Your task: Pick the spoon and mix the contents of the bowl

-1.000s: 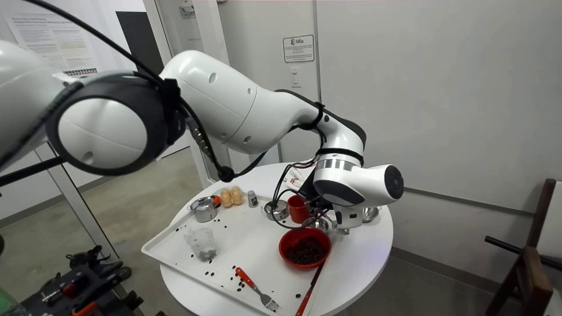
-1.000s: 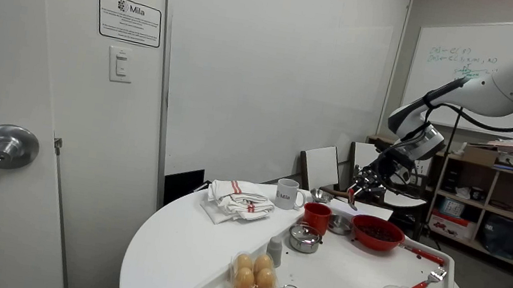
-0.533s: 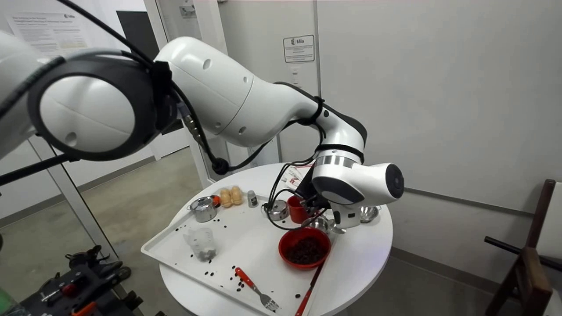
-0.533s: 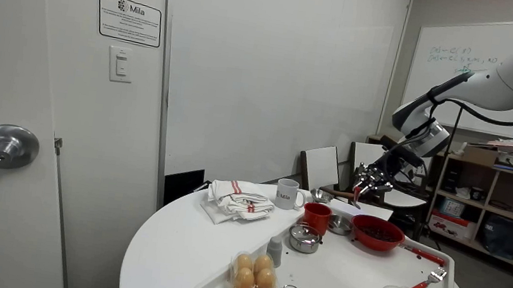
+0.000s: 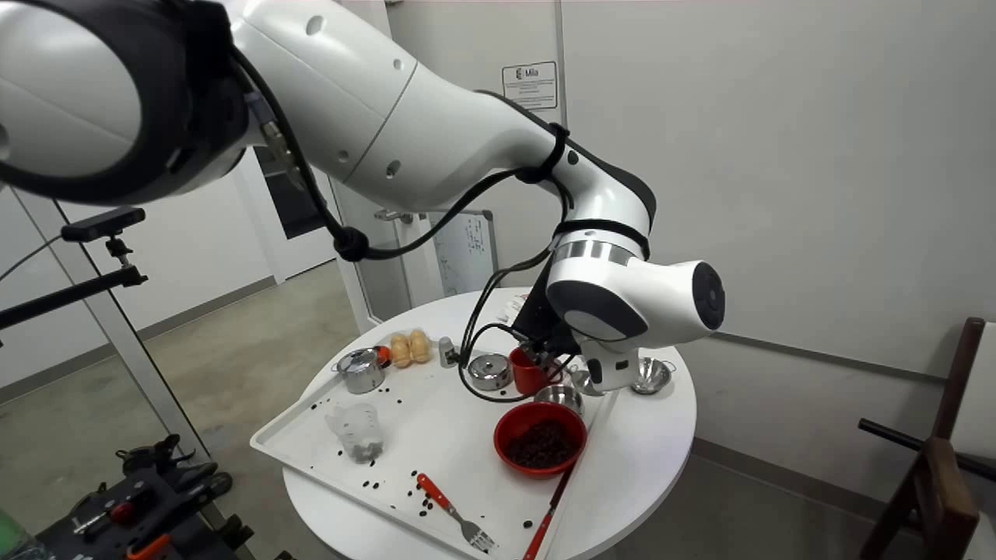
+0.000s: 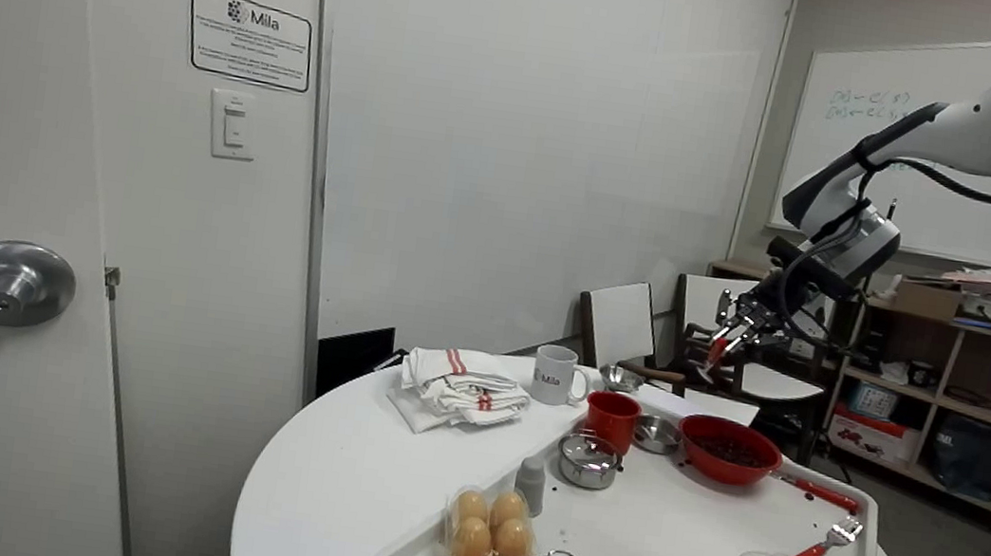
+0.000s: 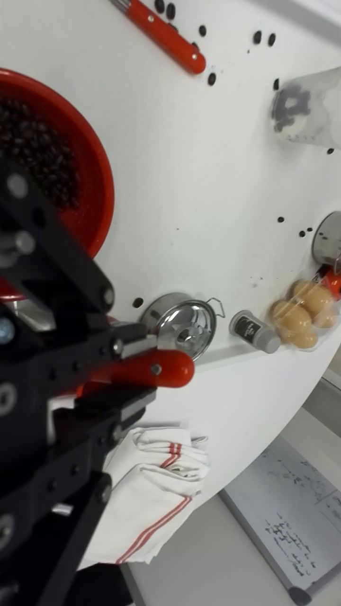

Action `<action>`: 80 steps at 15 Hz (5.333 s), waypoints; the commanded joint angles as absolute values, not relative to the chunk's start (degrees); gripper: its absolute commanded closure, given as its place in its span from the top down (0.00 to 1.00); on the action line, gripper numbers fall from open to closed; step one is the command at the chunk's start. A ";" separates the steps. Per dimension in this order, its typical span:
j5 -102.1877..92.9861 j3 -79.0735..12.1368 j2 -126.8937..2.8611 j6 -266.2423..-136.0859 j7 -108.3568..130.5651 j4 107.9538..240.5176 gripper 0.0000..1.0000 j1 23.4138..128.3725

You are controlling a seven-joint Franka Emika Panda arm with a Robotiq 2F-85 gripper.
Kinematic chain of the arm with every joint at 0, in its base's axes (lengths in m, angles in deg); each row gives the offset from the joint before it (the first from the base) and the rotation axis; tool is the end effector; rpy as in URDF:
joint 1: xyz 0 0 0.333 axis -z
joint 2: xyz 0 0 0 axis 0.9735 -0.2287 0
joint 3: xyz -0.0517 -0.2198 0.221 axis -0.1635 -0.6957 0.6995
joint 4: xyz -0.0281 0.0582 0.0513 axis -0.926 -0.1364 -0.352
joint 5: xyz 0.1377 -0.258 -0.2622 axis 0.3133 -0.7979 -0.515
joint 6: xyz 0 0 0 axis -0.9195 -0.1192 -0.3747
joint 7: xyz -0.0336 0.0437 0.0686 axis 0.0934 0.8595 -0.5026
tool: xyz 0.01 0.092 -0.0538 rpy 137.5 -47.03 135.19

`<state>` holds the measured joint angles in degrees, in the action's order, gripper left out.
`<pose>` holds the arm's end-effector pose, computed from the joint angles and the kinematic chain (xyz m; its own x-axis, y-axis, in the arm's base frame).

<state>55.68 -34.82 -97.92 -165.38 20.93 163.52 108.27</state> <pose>0.5900 -0.3314 0.1415 0.3129 -0.5994 -0.7367 -0.9192 0.0040 -0.3937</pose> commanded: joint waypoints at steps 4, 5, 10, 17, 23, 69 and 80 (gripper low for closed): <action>53.96 -38.11 -97.49 -155.37 21.32 165.61 0.06 104.54; 53.51 -38.37 -98.28 -154.12 22.27 165.01 0.06 103.88; 52.11 -38.61 -104.25 -148.39 27.16 160.41 0.06 102.18; 52.84 -37.79 -117.69 -137.02 30.43 147.37 0.07 105.29; 53.04 -36.49 -125.79 -129.70 31.48 136.93 0.07 109.20; 46.48 -32.23 -129.83 -126.99 45.02 119.42 0.07 102.26; 50.98 -27.58 -129.56 -120.89 45.11 124.15 0.07 107.98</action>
